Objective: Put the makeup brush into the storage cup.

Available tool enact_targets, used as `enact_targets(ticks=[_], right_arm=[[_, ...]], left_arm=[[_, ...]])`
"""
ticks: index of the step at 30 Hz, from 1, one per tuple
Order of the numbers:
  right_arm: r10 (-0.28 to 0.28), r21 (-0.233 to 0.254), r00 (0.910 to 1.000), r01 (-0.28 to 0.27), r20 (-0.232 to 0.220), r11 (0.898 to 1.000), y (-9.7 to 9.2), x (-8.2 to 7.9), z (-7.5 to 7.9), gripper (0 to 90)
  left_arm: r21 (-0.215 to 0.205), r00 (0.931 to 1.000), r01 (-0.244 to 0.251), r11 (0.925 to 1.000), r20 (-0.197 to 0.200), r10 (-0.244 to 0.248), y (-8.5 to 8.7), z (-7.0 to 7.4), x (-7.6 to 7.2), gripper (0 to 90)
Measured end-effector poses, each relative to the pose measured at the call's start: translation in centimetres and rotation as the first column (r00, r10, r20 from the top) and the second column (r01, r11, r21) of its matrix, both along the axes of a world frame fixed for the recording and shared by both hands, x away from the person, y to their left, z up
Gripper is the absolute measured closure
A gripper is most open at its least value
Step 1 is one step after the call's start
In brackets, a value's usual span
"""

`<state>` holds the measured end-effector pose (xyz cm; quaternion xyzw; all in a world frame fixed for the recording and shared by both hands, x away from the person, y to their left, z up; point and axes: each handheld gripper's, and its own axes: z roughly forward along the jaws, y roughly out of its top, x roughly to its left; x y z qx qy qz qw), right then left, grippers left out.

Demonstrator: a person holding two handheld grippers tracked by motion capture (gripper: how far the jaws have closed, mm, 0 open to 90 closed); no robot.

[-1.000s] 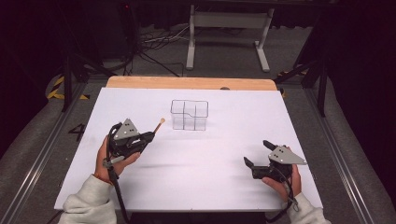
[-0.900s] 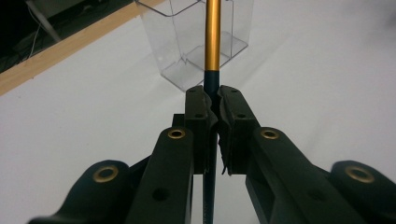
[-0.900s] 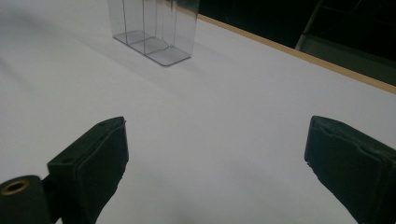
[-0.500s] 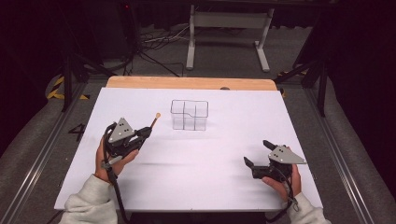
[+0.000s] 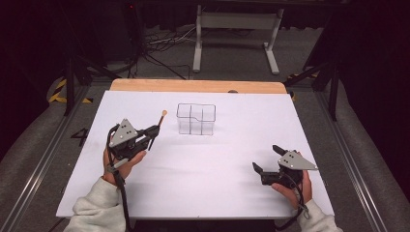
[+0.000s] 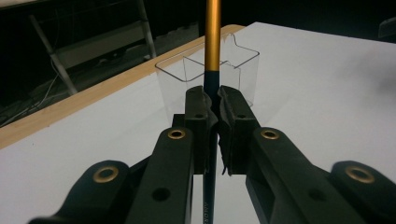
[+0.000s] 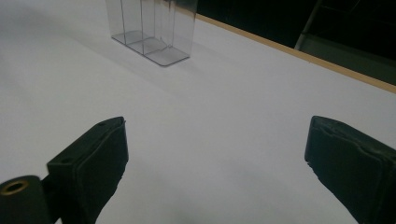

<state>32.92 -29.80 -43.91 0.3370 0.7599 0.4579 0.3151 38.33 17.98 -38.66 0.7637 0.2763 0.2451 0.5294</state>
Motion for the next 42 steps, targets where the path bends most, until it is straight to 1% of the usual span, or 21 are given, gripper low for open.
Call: enact_targets(ticks=[2,4,6,8,11,13,15,17,18,19,20,22,25,29,31,32,33,36,37,41,42], right_arm=[[-0.002,-0.001,1.0000,0.002,0.001,1.000,0.0,0.0,0.0,6.5],[-0.003,0.001,1.0000,0.003,0.004,1.000,0.0,0.0,0.0,6.5],[-0.006,0.006,1.0000,0.006,0.004,1.000,-0.1,0.0,0.0,6.5],[-0.006,0.006,1.0000,0.006,0.004,1.000,-0.1,0.0,0.1,6.5],[-0.001,0.009,1.0000,0.001,0.005,1.000,-0.1,0.0,0.1,6.6],[-0.001,0.009,1.0000,0.001,0.005,1.000,-0.1,0.0,0.1,6.6],[0.002,0.011,1.0000,-0.002,0.007,1.000,-0.1,0.0,0.1,6.6],[0.004,0.014,1.0000,-0.004,0.008,1.000,-0.1,-0.1,0.1,6.6],[0.006,0.018,1.0000,-0.006,0.006,1.000,-0.1,-0.1,0.1,6.6],[0.007,0.021,1.0000,-0.007,0.006,1.000,-0.1,0.0,0.1,6.5],[0.006,0.021,1.0000,-0.006,0.007,1.000,-0.1,0.0,0.1,6.5],[0.005,0.032,0.9999,-0.005,0.010,0.999,-0.2,0.0,0.1,6.5],[0.004,0.032,0.9999,-0.005,0.009,0.999,-0.2,0.0,0.1,6.6],[0.007,0.033,0.9999,-0.008,0.010,0.999,-0.2,-0.1,0.1,6.6],[0.008,0.033,0.9999,-0.009,0.009,0.999,-0.2,-0.1,0.1,6.6],[0.008,0.034,0.9999,-0.008,0.008,0.999,-0.2,0.0,0.1,6.6],[0.007,0.034,1.0000,-0.007,0.006,0.999,-0.2,0.0,0.1,6.6],[0.008,0.044,1.0000,-0.008,0.001,0.999,-0.2,0.1,0.0,6.7],[0.007,0.043,1.0000,-0.007,0.001,0.999,-0.3,0.1,0.0,6.7],[0.004,0.047,1.0000,-0.004,0.001,0.999,-0.4,0.1,0.1,6.8],[0.002,0.047,1.0000,-0.002,0.000,0.999,-0.4,0.1,0.1,6.8]], left_arm=[[-0.028,1.0000,-0.003,0.9996,0.002,0.003,-0.1,0.1,0.2,82.8],[-0.034,0.9999,-0.009,0.9994,0.005,0.009,-0.1,0.2,0.2,82.8],[-0.060,0.9998,-0.017,0.9981,0.010,0.018,-0.2,0.2,0.5,82.8],[-0.069,0.9997,-0.020,0.9974,0.011,0.021,-0.3,0.2,0.5,82.8],[-0.111,0.9996,-0.020,0.9936,0.017,0.022,-0.2,0.3,0.8,82.8],[-0.124,0.9996,-0.022,0.9920,0.017,0.024,-0.3,0.3,1.1,82.8],[-0.147,0.9995,-0.013,0.9890,0.025,0.017,-0.3,0.4,1.3,82.8],[-0.160,0.9996,-0.008,0.9871,0.024,0.012,-0.4,0.6,1.5,82.7],[-0.165,0.9994,-0.004,0.9862,0.032,0.009,-0.4,0.8,1.6,82.8],[-0.173,0.9996,-0.001,0.9848,0.027,0.006,-0.5,0.9,1.6,82.8],[-0.182,0.9992,0.004,0.9832,0.040,0.003,-0.5,1.2,1.7,82.8],[-0.188,0.9988,0.009,0.9821,0.048,0.000,-0.6,1.4,1.7,82.8],[-0.201,0.9985,0.019,0.9795,0.054,-0.008,-0.7,1.9,1.9,82.8],[-0.220,0.9972,0.028,0.9750,0.074,-0.012,-1.0,2.8,2.2,82.7],[-0.223,0.9969,0.034,0.9743,0.077,-0.017,-1.1,3.3,2.3,82.8],[-0.225,0.9960,0.036,0.9737,0.088,-0.017,-1.3,3.5,2.4,82.7],[-0.221,0.9957,0.040,0.9745,0.091,-0.021,-1.5,3.9,2.5,82.8],[-0.226,0.9939,0.050,0.9728,0.107,-0.026,-1.9,4.7,2.8,82.7],[-0.226,0.9939,0.050,0.9728,0.107,-0.026,-1.9,4.7,2.8,82.7],[-0.240,0.9914,0.069,0.9682,0.125,-0.040,-2.5,5.4,3.4,82.7],[-0.239,0.9913,0.070,0.9684,0.126,-0.040,-2.6,5.5,3.4,82.7]])
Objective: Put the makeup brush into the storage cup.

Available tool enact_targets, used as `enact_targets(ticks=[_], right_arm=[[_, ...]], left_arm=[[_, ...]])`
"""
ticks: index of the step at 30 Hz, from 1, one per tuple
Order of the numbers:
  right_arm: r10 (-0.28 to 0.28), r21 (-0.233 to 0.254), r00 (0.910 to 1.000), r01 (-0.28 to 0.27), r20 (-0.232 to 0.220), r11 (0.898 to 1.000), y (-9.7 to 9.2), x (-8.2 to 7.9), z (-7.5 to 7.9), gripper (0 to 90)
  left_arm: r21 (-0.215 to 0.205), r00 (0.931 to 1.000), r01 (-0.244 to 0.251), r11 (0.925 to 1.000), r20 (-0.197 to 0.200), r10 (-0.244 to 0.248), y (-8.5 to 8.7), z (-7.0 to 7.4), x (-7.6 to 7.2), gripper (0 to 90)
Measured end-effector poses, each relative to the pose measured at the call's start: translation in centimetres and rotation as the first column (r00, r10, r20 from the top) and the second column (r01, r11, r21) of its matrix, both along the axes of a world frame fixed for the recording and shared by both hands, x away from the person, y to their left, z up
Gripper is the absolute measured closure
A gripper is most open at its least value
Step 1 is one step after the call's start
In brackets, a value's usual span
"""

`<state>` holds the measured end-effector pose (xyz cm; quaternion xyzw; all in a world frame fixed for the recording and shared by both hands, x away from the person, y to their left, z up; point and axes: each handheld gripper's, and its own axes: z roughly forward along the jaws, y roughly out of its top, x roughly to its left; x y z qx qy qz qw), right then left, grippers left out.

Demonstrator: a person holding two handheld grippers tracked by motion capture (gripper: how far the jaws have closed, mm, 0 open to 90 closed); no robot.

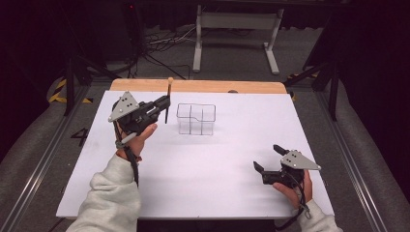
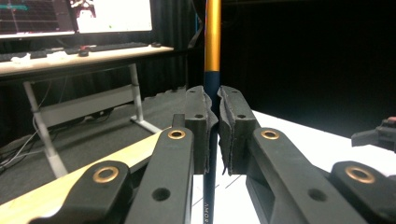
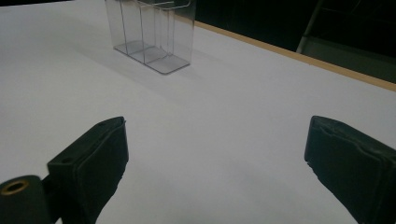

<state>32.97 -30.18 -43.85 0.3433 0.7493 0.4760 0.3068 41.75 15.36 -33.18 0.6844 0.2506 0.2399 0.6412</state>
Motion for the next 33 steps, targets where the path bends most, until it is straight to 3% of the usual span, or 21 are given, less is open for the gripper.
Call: enact_targets(ticks=[5,17,33], right_arm=[[0.002,0.000,1.0000,-0.002,0.002,1.000,0.0,0.0,0.0,6.8],[0.003,-0.001,1.0000,-0.003,0.002,1.000,0.0,0.0,0.0,6.8],[0.010,-0.007,0.9999,-0.010,0.006,1.000,0.1,0.0,0.0,6.8]], left_arm=[[-0.014,0.9999,0.013,0.9998,0.005,-0.013,-0.7,0.3,0.4,82.7],[-0.001,0.9988,0.045,0.9990,0.018,-0.045,-2.9,0.8,1.3,82.7],[-0.001,0.9982,0.058,0.9983,0.018,-0.058,-4.3,0.8,2.7,82.8]])
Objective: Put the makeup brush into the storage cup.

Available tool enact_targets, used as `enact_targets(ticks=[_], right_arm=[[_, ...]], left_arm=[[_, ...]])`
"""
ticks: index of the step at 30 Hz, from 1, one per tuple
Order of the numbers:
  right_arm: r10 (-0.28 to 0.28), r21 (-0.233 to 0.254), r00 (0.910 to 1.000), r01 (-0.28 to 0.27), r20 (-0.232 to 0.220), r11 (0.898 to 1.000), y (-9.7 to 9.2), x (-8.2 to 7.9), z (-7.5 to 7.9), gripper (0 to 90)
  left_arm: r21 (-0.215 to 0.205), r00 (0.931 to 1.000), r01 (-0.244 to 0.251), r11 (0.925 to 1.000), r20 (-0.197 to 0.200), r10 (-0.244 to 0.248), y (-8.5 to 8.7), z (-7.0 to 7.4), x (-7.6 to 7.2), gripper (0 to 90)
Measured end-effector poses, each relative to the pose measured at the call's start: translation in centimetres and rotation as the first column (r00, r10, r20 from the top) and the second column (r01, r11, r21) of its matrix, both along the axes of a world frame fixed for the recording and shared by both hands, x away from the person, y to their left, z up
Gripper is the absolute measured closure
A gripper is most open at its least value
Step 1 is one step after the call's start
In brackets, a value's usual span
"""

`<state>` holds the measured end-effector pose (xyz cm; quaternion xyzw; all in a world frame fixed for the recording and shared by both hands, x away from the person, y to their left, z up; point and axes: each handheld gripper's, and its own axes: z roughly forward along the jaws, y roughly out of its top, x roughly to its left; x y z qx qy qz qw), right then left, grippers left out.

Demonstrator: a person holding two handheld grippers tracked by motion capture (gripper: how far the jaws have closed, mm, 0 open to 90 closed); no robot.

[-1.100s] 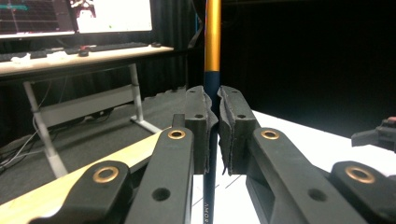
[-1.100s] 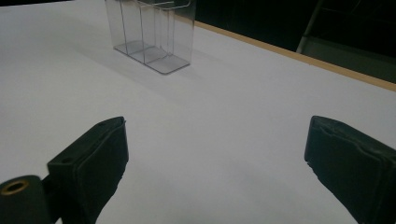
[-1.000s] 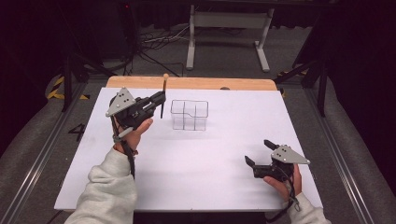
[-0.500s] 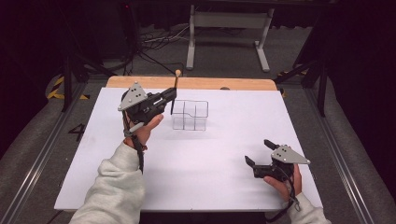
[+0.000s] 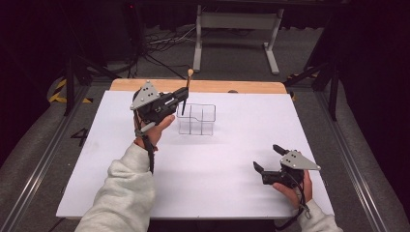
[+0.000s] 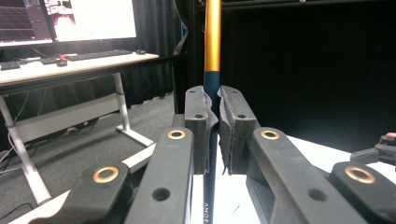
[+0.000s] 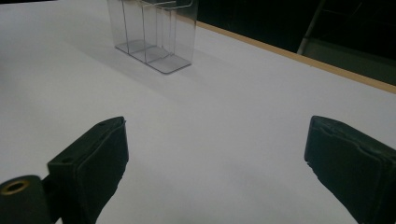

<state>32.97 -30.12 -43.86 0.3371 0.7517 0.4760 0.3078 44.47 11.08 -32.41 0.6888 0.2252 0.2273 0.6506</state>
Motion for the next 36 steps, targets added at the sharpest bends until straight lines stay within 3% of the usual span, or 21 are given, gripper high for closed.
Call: enact_targets(ticks=[22,36], right_arm=[[0.004,-0.003,1.0000,-0.004,0.005,1.000,0.0,-0.1,0.1,6.8],[0.012,-0.007,0.9999,-0.012,0.007,1.000,0.1,-0.1,0.1,6.7]], left_arm=[[-0.006,0.9992,0.039,0.9992,0.012,-0.039,-2.4,0.9,1.9,82.7],[0.015,0.9989,0.046,0.9988,-0.005,-0.046,-3.7,-0.1,2.8,82.7]])
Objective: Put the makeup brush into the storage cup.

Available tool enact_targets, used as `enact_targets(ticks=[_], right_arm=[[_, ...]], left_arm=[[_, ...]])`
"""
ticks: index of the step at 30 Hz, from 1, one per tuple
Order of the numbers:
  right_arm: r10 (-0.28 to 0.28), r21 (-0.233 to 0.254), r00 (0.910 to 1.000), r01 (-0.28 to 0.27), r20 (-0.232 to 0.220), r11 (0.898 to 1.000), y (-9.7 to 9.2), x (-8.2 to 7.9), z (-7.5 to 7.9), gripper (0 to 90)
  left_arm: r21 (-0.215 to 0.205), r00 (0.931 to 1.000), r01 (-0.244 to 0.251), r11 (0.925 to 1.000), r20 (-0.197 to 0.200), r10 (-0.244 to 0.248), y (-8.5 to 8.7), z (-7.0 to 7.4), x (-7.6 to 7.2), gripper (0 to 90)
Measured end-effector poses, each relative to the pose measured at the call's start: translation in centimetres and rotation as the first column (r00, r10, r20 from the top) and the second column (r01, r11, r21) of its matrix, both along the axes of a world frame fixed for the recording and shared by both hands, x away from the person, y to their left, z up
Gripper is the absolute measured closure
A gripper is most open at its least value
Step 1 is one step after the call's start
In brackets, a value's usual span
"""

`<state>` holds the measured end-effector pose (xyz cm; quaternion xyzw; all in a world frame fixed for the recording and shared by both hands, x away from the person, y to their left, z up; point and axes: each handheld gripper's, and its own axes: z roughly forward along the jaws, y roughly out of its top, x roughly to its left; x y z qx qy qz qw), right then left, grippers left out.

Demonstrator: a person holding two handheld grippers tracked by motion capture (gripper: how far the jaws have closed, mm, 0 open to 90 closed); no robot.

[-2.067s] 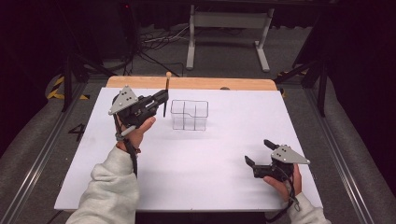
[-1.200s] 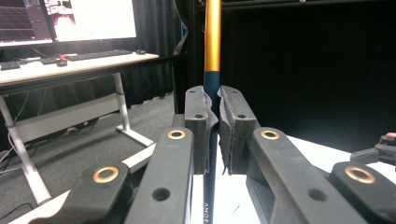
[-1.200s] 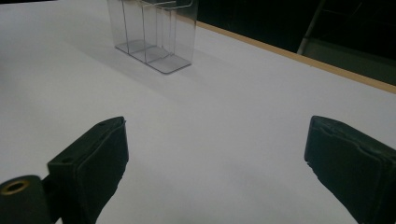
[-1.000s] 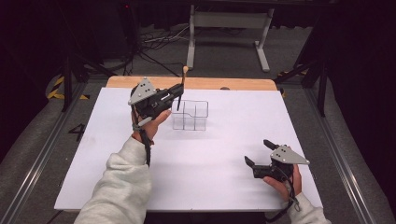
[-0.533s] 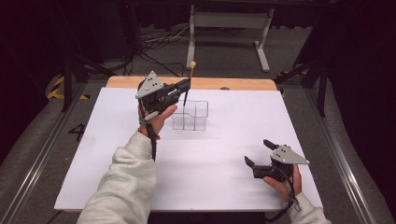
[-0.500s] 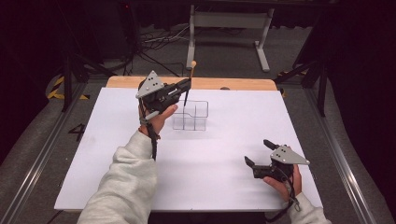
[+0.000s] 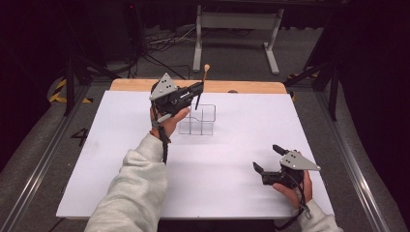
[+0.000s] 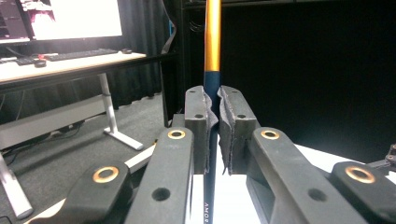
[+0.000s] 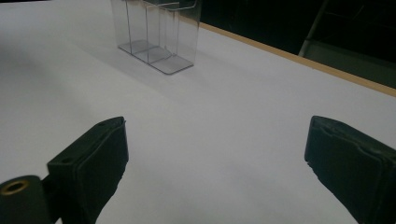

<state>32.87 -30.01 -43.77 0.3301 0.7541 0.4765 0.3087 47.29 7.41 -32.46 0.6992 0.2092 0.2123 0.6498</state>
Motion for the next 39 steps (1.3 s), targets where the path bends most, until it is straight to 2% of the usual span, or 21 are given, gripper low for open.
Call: enact_targets(ticks=[9,14,18,22,31,39], right_arm=[[-0.001,-0.001,1.0000,0.001,-0.007,1.000,-0.1,0.1,-0.1,6.7],[-0.001,-0.004,1.0000,0.001,-0.006,1.000,0.0,0.0,-0.1,6.7],[-0.001,-0.003,1.0000,0.001,-0.007,1.000,-0.1,0.1,-0.1,6.7],[-0.002,-0.004,1.0000,0.002,-0.006,1.000,-0.1,0.0,-0.1,6.7],[0.001,-0.004,1.0000,-0.001,-0.007,1.000,0.0,0.0,0.0,6.7],[0.002,-0.003,1.0000,-0.002,-0.006,1.000,-0.1,0.0,0.0,6.8]], left_arm=[[-0.024,0.9993,0.001,0.9997,-0.036,-0.002,0.0,-1.0,0.8,82.7],[0.003,0.9995,-0.001,1.0000,-0.032,0.001,-0.3,-1.4,1.1,82.7],[0.007,0.9996,0.004,1.0000,-0.027,-0.004,-0.5,-1.7,1.4,82.7],[-0.008,0.9991,0.005,1.0000,-0.042,-0.005,-0.5,-2.3,1.8,82.7],[0.008,0.9992,-0.002,1.0000,-0.041,0.003,-1.1,-3.1,2.2,82.7],[0.004,0.9980,0.002,1.0000,-0.063,-0.001,-1.0,-3.8,2.7,82.7]])
